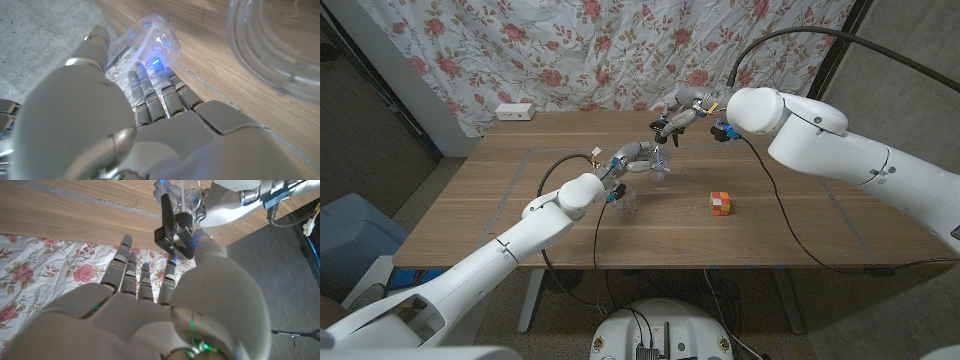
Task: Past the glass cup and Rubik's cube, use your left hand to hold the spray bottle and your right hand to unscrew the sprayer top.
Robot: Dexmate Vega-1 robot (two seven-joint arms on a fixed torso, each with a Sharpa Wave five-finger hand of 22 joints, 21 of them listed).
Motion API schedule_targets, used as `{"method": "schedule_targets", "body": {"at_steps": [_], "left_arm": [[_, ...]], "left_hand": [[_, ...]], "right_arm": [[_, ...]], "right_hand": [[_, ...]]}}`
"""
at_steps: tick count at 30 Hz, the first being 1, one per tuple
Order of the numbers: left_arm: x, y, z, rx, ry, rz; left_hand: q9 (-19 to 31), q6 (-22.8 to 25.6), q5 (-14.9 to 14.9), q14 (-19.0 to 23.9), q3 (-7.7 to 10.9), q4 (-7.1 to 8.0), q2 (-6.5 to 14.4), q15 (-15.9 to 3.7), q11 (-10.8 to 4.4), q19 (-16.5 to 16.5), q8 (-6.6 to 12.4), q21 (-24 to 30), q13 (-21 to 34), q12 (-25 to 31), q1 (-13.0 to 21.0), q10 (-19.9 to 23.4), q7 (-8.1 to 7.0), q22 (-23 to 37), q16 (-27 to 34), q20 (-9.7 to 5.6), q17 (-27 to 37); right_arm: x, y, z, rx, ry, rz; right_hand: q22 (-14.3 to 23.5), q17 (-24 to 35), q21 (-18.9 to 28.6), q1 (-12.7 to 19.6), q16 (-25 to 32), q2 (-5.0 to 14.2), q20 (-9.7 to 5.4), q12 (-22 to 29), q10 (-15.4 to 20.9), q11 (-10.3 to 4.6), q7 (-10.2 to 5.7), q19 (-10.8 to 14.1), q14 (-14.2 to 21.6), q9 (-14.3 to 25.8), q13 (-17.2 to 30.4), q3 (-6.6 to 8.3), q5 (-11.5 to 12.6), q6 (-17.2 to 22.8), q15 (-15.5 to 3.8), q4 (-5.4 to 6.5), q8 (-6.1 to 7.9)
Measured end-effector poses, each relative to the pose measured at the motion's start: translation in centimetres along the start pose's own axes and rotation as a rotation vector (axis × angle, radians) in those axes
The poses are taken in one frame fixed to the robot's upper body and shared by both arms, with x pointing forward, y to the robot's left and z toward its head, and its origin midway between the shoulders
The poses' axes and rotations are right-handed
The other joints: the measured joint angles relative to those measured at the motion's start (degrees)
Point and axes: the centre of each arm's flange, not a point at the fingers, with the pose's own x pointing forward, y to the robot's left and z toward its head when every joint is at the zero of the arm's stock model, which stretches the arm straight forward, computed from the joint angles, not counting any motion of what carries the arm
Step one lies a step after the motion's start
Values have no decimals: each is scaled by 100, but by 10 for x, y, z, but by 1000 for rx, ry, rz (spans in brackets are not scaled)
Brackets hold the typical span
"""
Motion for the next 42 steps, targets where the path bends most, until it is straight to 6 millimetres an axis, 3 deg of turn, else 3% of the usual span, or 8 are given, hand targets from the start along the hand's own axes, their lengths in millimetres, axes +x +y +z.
{"method": "schedule_targets", "body": {"at_steps": [4,11,16,20,32,42], "left_arm": [[0,0,0,0,1,0],[0,0,0,-1,0,3],[1,0,0,-2,2,4],[1,0,-1,-2,3,5],[2,1,0,-2,2,11],[2,1,0,0,-3,13]], "left_hand": [[0,0,0,0,1,-1,0,0,0,0,0,0,0,-1,0,0,0,0,0,0,0],[4,0,0,0,1,-1,0,0,0,0,0,0,-1,-3,0,0,0,0,0,0,28],[4,0,0,0,1,-1,0,0,2,0,0,0,-1,-4,0,2,0,0,0,0,27],[5,0,0,0,1,-1,0,0,2,0,0,0,-1,-5,0,2,0,0,0,0,27],[4,0,-44,0,1,-1,0,0,1,0,0,0,-1,-11,0,1,0,0,-28,0,26],[1,0,-44,0,1,-1,0,0,1,0,0,0,-1,-12,0,1,0,0,-28,0,26]], "right_arm": [[0,-1,0,-4,-4,6],[0,-5,-2,-12,-6,18],[1,-8,-2,-15,-4,24],[1,-11,-1,-20,-4,24],[6,-12,2,-43,33,69],[11,-12,8,-66,50,101]], "right_hand": [[0,-10,0,-246,-6,-16,41,0,-61,61,72,-43,-40,0,0,-128,-173,-72,-1,82,-3],[0,-63,0,-609,-45,-83,50,0,-123,124,362,-135,-40,-10,15,-292,-553,-297,-1,135,-43],[0,-85,0,-854,-77,-153,9,1,-143,144,614,-177,-40,-11,14,-370,-635,-427,-1,167,-43],[0,-89,0,-909,-93,-102,29,1,-163,164,727,-197,-55,5,14,-394,-684,-540,14,191,-66],[0,-116,0,-998,-132,-131,28,3,-235,154,898,-237,-154,16,14,-442,-684,-649,-11,190,-66],[0,-116,0,-997,-132,-130,38,3,-270,181,898,-290,-174,15,13,-419,-684,-649,-32,166,-66]]}}
